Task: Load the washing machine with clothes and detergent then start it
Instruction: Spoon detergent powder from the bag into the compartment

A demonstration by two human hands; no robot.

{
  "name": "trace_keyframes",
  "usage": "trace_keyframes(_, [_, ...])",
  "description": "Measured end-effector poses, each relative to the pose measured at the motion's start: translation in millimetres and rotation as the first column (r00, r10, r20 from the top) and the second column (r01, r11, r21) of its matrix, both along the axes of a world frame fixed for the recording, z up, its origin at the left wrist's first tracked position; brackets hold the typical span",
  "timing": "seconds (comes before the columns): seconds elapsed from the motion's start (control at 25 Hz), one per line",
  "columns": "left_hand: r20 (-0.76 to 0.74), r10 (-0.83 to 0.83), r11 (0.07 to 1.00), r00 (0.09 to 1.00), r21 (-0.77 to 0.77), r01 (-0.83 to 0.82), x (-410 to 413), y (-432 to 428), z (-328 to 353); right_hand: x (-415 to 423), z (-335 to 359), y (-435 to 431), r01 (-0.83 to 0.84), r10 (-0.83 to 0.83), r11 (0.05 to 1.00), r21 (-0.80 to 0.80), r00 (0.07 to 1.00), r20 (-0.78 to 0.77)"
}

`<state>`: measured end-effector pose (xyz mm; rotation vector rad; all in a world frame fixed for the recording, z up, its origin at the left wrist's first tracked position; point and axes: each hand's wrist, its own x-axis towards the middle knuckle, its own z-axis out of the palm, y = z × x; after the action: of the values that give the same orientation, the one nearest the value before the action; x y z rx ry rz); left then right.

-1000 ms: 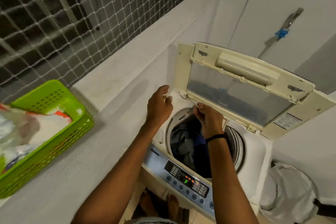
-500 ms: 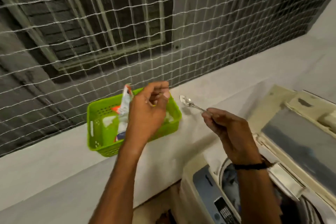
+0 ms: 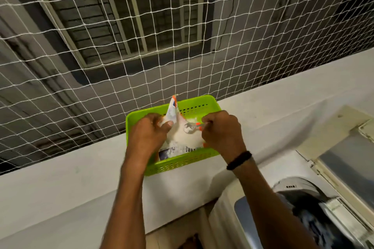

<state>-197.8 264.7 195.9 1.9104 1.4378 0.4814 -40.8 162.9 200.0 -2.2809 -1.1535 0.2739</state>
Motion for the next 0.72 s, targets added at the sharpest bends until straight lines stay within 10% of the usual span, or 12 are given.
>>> trace_keyframes(0.52, [-0.006,-0.004,0.999,1.000,0.042,0.004,-3,3,-15,7,-13,29,-0.021,0.022,0.998,0.058,1.000,-0.018])
trace_keyframes(0.72, [0.011,0.000,0.999,1.000,0.048,-0.001,-3,4,-18,14,-10,33,-0.019,0.039,0.984,-0.177,0.993,0.111])
